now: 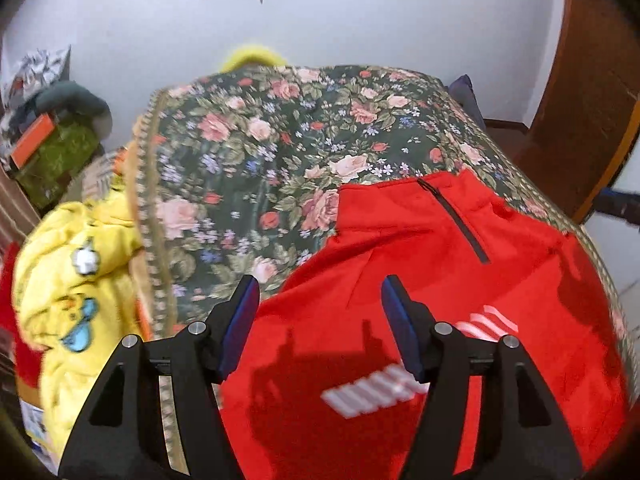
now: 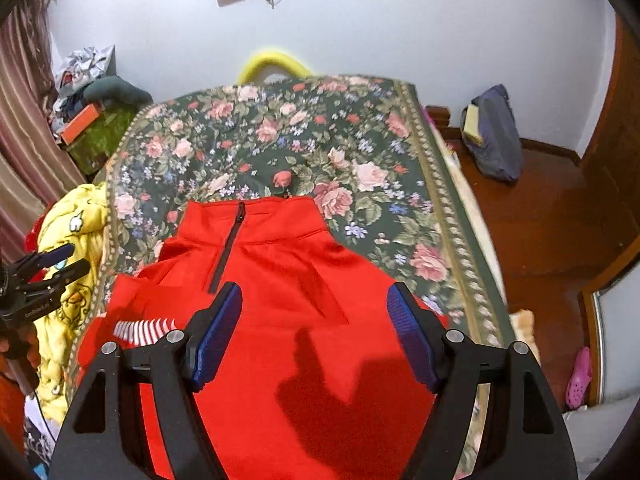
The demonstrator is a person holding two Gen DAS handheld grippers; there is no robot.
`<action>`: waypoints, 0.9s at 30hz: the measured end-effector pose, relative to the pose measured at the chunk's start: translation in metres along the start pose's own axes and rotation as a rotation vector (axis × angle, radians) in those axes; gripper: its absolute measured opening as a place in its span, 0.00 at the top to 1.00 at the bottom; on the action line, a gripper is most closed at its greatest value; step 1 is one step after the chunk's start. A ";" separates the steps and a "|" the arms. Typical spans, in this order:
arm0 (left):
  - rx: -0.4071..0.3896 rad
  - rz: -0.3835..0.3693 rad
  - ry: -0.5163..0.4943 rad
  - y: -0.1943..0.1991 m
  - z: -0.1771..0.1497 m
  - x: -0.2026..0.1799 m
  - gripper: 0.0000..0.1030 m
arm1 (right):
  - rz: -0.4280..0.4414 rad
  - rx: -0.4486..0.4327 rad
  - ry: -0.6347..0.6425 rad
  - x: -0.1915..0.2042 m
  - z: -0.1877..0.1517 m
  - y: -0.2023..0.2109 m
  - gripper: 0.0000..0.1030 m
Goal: Fold large clothes
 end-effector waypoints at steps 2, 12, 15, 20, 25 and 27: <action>0.025 -0.008 0.024 -0.020 0.001 0.001 0.39 | 0.020 0.041 -0.018 0.002 0.001 -0.023 0.30; 0.163 -0.009 0.065 -0.118 -0.018 0.009 0.39 | -0.006 0.206 -0.012 -0.005 0.000 -0.113 0.30; 0.164 -0.073 0.072 -0.135 -0.018 0.006 0.39 | -0.017 0.229 0.016 -0.004 0.000 -0.134 0.30; 0.126 -0.090 0.041 -0.151 -0.017 0.001 0.42 | 0.009 0.208 0.030 -0.002 0.000 -0.152 0.31; 0.106 -0.195 0.121 -0.154 -0.015 -0.008 0.84 | 0.137 0.166 -0.029 -0.001 -0.004 -0.152 0.68; 0.096 -0.177 0.101 -0.150 -0.015 -0.014 0.93 | 0.128 0.154 -0.030 0.001 -0.005 -0.151 0.78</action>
Point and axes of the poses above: each gripper's, at about its wrist camera, not at the fingertips, and y roughly against the way its jaws point, x to its left, z to its top, the point moved 6 cm from there along -y, roughly the way its jaws point, and after that the axes turned 7 degrees about -x, right-handed, at the moved point
